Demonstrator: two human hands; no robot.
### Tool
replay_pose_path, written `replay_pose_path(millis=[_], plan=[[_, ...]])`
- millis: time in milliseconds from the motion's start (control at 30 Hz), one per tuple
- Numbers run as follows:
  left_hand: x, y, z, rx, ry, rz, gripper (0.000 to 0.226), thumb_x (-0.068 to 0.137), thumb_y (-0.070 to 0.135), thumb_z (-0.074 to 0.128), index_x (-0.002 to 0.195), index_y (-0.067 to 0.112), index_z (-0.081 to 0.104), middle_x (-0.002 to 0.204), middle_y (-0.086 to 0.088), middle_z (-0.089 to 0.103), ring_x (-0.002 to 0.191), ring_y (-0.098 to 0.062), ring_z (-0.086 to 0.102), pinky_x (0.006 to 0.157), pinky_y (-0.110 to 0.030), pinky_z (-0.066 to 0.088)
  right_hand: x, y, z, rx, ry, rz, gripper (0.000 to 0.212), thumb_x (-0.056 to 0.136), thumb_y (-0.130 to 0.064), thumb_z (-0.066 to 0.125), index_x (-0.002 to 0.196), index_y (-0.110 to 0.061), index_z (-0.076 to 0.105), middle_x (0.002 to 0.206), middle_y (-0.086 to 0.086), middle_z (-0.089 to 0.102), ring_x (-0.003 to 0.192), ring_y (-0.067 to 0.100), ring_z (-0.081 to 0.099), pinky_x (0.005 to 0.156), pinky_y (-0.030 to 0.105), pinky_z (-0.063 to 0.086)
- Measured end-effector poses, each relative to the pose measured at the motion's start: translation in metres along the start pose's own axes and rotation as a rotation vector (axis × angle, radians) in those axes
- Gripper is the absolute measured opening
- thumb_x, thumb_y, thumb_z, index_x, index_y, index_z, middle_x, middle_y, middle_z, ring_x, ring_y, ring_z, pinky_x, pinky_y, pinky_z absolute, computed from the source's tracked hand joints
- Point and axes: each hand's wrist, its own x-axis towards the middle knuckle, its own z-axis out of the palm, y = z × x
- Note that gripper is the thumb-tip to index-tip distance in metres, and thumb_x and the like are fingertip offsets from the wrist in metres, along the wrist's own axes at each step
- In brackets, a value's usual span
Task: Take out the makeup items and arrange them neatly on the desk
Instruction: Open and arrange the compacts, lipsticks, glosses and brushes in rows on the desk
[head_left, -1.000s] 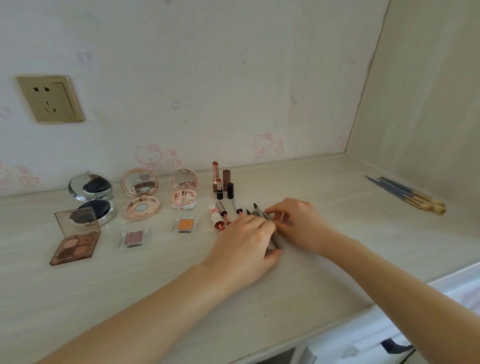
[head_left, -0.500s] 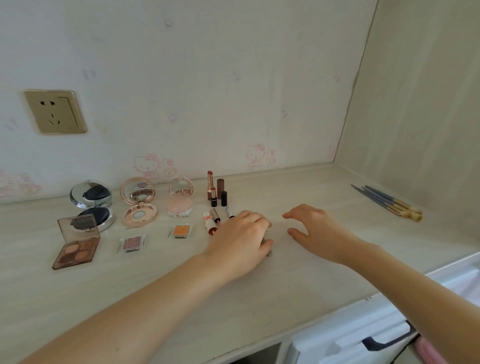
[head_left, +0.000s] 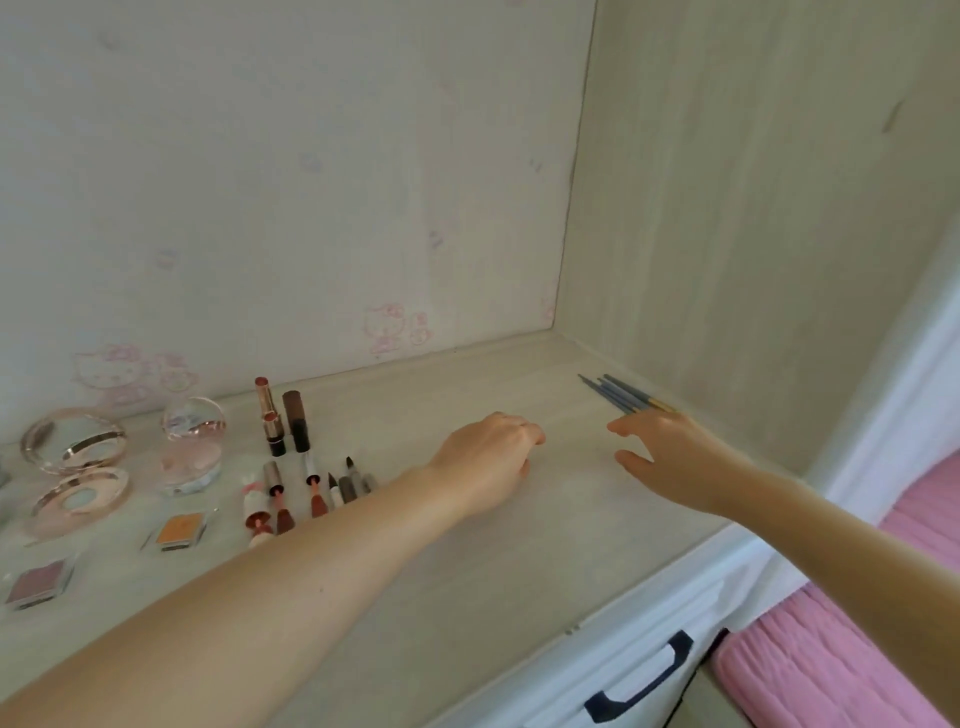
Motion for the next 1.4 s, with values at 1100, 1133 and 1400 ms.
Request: replay_pose_path(millis=[1100,1133,1400], plan=[[0.18,0.004,0.043,0.136,-0.066,0.379,0.023,0.097,0.008,0.042,0.115,0.011,0.056,0.119,-0.009,0.052,0.108,-0.027,0.053,0.088,-0.042,0.046,0.114,0.07,0.007,-0.062,-0.171,0.306,0.033,0.093,-0.03,0.058,0.119,-0.01,0.062,0.112,0.011,0.066,0.102,0.027,0.061,0.087,0.034,0.05],[0.18,0.004,0.043,0.125,-0.068,0.385,0.023,0.097,0.007,0.042,0.115,0.01,0.055,0.118,-0.009,0.052,0.107,-0.027,0.053,0.087,-0.041,0.046,0.115,0.07,0.007,-0.061,-0.183,0.314,0.031,0.094,-0.027,0.056,0.119,-0.01,0.062,0.113,0.011,0.066,0.101,0.026,0.061,0.086,0.033,0.051],[0.188,0.008,0.034,0.256,-0.154,0.455,0.033,0.098,0.008,0.041,0.129,0.016,0.049,0.121,-0.005,0.044,0.105,-0.023,0.048,0.073,-0.034,0.043,0.119,0.068,0.0,-0.138,-0.331,0.431,0.019,0.092,-0.021,0.057,0.102,-0.006,0.056,0.074,0.004,0.052,0.069,0.021,0.053,0.054,0.027,0.041]])
